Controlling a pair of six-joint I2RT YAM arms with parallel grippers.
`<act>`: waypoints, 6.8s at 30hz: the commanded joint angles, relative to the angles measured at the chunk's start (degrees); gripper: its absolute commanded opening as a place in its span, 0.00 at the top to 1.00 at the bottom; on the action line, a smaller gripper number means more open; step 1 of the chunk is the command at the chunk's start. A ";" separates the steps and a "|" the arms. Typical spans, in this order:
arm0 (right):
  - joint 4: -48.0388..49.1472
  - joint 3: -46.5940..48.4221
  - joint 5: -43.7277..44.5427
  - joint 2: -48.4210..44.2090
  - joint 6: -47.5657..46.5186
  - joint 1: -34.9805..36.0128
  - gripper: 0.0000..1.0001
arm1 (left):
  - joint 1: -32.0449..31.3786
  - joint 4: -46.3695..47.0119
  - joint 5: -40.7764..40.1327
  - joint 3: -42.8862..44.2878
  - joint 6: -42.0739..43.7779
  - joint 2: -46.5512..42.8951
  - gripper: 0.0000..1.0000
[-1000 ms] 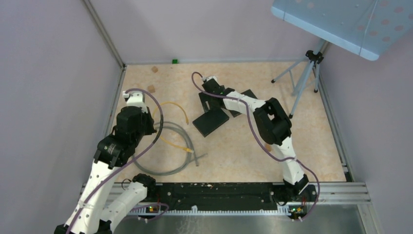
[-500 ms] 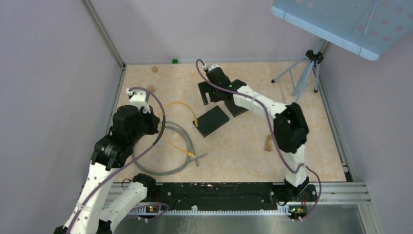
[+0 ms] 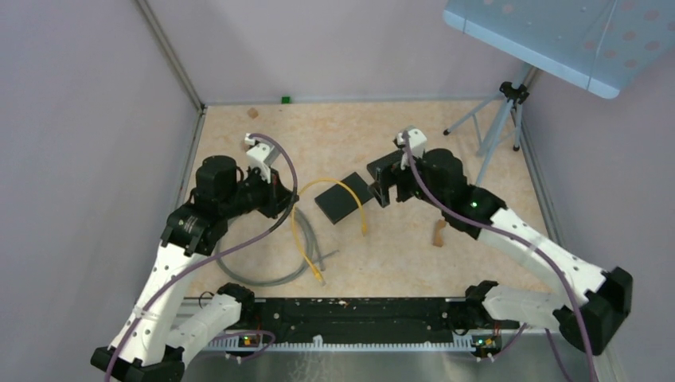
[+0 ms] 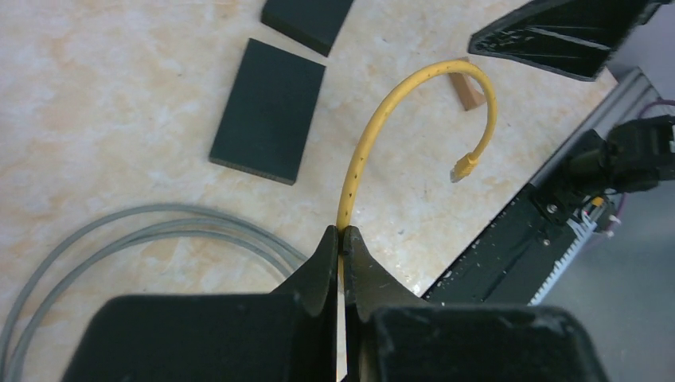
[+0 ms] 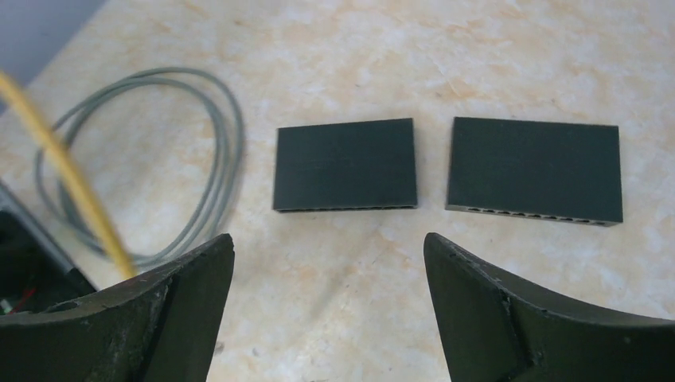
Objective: Insert the plug into the switch port
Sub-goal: Adjust the connector.
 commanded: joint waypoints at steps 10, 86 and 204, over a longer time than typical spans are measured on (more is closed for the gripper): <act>-8.36 3.15 -30.67 -11.33 -0.99 0.44 0.13 | -4.65 7.48 9.85 -4.57 -0.90 -1.10 1.00; 44.44 -24.42 -22.68 -28.52 -57.87 0.43 1.00 | -54.37 20.49 -74.14 -11.53 -48.07 -23.24 0.01; 87.01 -26.01 17.44 -14.90 -2.22 35.76 0.53 | -53.76 83.48 -34.33 -26.01 22.84 -5.44 1.00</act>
